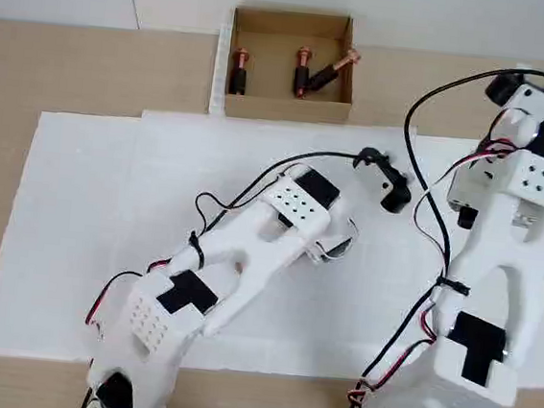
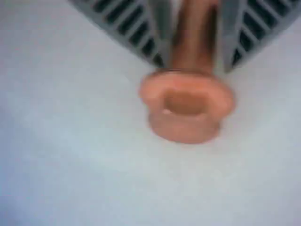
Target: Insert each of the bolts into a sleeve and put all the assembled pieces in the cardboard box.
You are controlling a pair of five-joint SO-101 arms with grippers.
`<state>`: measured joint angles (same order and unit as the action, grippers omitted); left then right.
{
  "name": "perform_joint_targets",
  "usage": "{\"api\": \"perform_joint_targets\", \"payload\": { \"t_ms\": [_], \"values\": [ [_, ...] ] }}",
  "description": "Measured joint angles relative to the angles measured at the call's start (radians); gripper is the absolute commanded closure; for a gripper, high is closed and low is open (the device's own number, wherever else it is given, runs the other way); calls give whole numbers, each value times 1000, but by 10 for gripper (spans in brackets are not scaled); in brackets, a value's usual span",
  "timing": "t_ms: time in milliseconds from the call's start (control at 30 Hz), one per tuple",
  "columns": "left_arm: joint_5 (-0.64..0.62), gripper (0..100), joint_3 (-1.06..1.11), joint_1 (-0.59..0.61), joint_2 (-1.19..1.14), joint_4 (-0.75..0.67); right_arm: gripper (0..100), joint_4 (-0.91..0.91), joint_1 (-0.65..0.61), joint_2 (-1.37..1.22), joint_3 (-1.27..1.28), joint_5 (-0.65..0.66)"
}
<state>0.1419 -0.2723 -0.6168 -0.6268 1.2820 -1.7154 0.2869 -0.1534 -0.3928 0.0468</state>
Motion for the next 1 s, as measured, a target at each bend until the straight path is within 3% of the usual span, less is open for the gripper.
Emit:
{"api": "perform_joint_targets", "payload": {
  "t_ms": [267, 600, 833, 1000],
  "values": [
    [0, 994, -3, -6, -2, 5, 995, 0, 0, 0, 0, 0],
    [-3, 994, -126, -12, 87, 141, 995, 0, 0, 0, 0, 0],
    [-3, 994, -236, 69, 118, 258, 995, 0, -12, 0, 0, 0],
    [-3, 994, -368, 146, 187, 356, 995, 0, -95, 0, 0, 0]
  ]
}}
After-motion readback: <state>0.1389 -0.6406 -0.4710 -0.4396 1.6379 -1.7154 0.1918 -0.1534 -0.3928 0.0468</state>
